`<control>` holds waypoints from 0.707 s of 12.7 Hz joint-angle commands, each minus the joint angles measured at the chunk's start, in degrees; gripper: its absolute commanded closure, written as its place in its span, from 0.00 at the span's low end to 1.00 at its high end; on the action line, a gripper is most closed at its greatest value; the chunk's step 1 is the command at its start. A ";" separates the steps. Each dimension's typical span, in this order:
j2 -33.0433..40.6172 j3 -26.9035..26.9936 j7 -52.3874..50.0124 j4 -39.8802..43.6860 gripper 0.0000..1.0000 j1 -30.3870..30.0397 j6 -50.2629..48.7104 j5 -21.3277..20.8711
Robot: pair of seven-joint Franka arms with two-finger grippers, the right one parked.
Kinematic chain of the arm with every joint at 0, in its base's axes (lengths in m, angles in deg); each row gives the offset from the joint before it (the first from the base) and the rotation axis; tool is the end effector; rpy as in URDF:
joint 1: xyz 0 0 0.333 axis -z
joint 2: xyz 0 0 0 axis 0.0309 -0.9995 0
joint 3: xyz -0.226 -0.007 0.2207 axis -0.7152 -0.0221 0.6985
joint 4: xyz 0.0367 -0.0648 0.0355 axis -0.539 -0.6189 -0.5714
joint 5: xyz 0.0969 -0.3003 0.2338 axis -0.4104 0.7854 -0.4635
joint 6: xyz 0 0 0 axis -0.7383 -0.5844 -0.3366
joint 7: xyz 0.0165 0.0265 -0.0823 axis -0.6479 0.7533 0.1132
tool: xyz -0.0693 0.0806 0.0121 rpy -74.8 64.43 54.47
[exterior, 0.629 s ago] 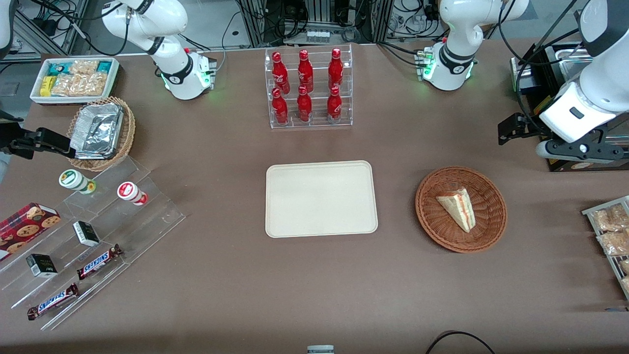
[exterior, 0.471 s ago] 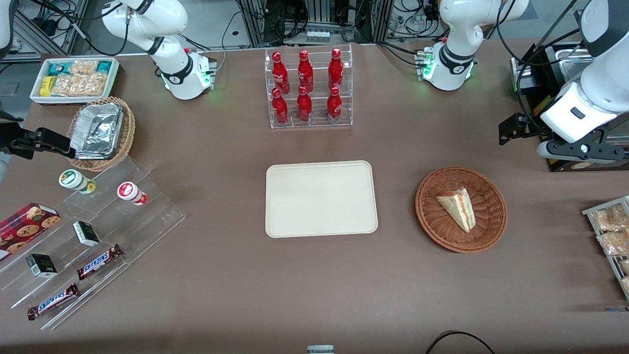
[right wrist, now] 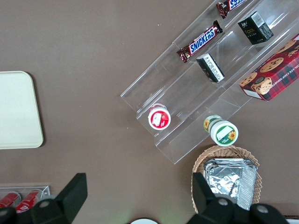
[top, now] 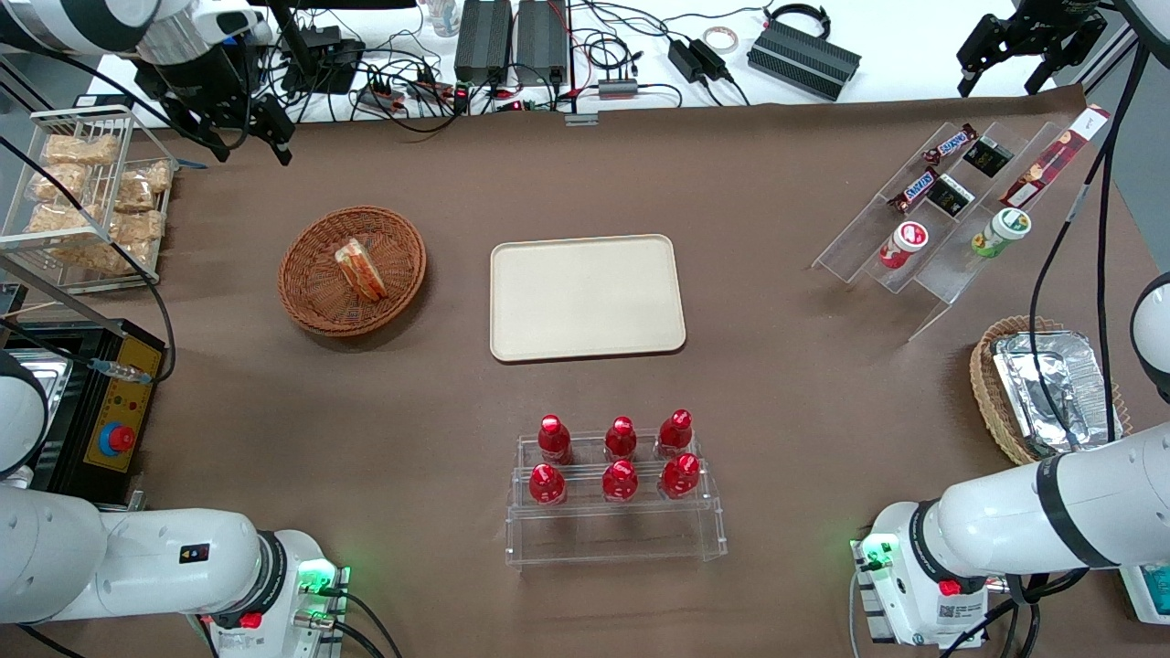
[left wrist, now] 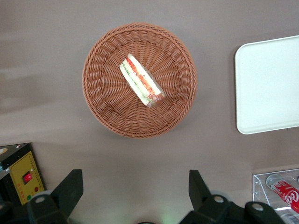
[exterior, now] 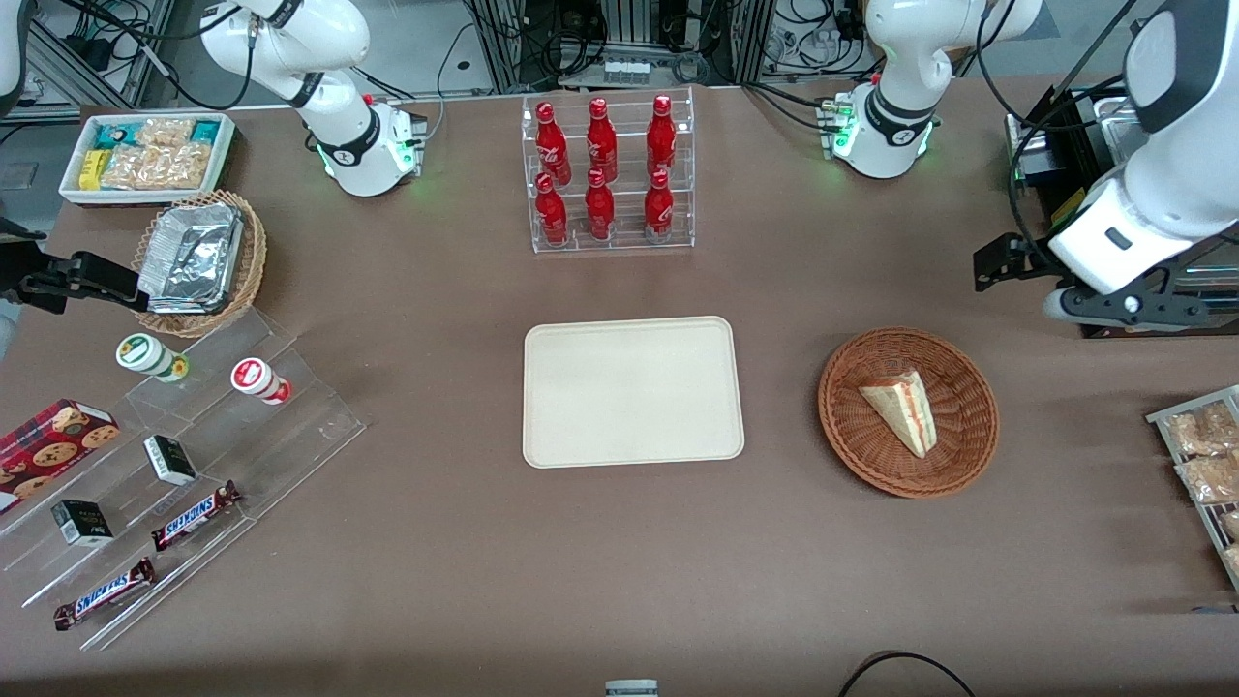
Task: Place sandwich from basket to tray
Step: 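Move the left gripper down over the sandwich in the wicker basket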
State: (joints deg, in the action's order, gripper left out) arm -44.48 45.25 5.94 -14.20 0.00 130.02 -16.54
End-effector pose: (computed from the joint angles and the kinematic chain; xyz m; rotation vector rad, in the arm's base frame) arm 0.5402 -0.0595 0.5469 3.1163 -0.1842 -0.1823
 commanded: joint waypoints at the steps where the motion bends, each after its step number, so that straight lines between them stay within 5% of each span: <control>1: 0.47 -0.61 0.63 -3.73 0.00 -0.08 3.13 -0.85; 9: -1.12 -0.52 0.45 -14.80 0.00 -0.07 15.86 -0.94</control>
State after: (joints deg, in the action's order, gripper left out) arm -46.23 44.91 5.95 -26.38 0.05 142.67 -16.60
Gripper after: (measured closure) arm 0.000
